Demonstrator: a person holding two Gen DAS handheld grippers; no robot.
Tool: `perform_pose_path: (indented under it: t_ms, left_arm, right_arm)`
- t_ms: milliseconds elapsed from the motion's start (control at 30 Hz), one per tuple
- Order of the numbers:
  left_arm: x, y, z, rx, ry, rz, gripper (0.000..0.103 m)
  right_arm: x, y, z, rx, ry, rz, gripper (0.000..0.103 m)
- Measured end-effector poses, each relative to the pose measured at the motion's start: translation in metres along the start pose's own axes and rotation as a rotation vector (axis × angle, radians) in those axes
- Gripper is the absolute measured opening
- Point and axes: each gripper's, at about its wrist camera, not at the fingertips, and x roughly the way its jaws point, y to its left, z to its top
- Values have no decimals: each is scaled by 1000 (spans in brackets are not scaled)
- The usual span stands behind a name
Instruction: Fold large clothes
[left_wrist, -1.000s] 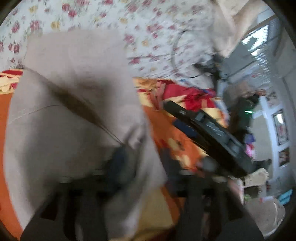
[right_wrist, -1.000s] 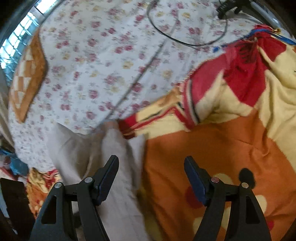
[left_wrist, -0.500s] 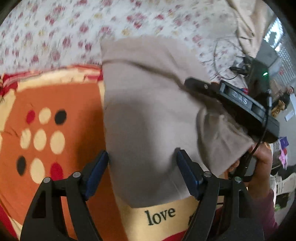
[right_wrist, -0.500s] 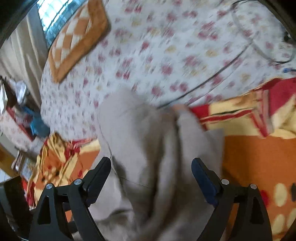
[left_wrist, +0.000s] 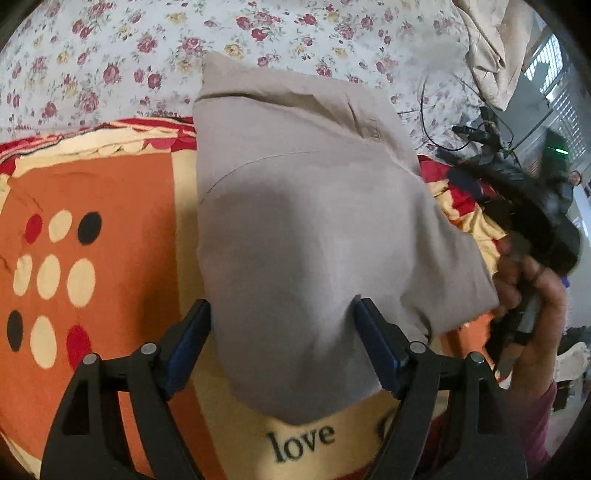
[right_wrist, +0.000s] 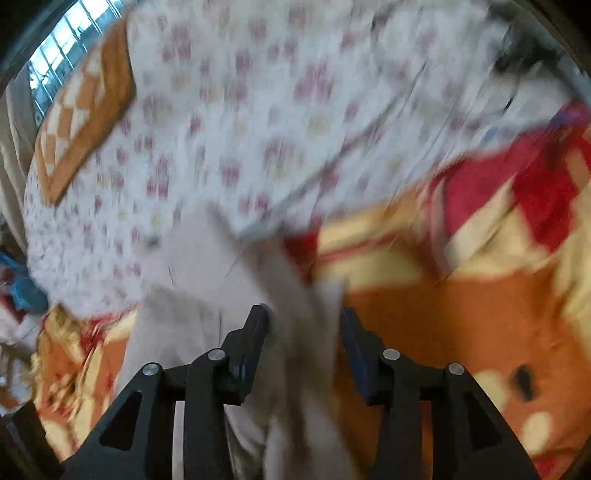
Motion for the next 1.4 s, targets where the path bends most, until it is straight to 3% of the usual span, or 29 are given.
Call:
perform_pose_path:
  t_ms: [67,133,200,233,333,467,500,567,633,733,900,1000,1100,1167,1200,1333,1400]
  left_arm:
    - [-6,3,1,-4,-21,5,78]
    - [-10,6,4,-10,-58,24,78]
    - [-14,9,8,-25,-106,37,78]
    - [-15,10,10,-33,-127,48,79]
    - [1,11,16,-22,-96,54,79]
    - [21,5,15,21,-58,39,83]
    - [25,5,15,20,-56,31,83]
    - [31,6,16,5,-37,28,86]
    - [31,6,18,-1,-33,27,86]
    - [26,3,18,-1,-42,43,85]
    - [20,-5,12,8,-58,74,85]
    - [17,-11,8,30,-68,105,85]
    - [13,-18,3,63,-85,133,85]
    - [12,-21,0,75,-88,147,85]
    - [11,-21,-1,78,-89,151,85]
    - [6,-20,-4,78,-99,160,85]
    - [6,-18,-3,62,-95,154,85]
  right_arm:
    - [-18,16,8,-68,0,126,44]
    - [-12,45,11,-170,105,237,44]
    - [6,79,10,-284,170,214,50]
    - [22,95,10,-342,205,181,59]
    - [71,114,9,-423,281,126,62]
    - [125,70,16,-308,212,-153,58]
    - [139,48,12,-225,238,-173,69]
    - [153,13,5,-60,310,-59,68]
    - [138,-6,9,15,299,6,69]
    - [97,-2,16,-81,253,-62,70]
    - [7,25,-2,-188,190,48,72]
    - [-11,41,-29,-275,213,26,71]
    - [2,39,-58,-310,298,8,67]
    - [10,34,-69,-276,346,58,42]
    - [7,32,-70,-255,348,82,23]
    - [-15,26,-71,-239,281,59,11]
    - [-9,21,-81,-264,304,6,8]
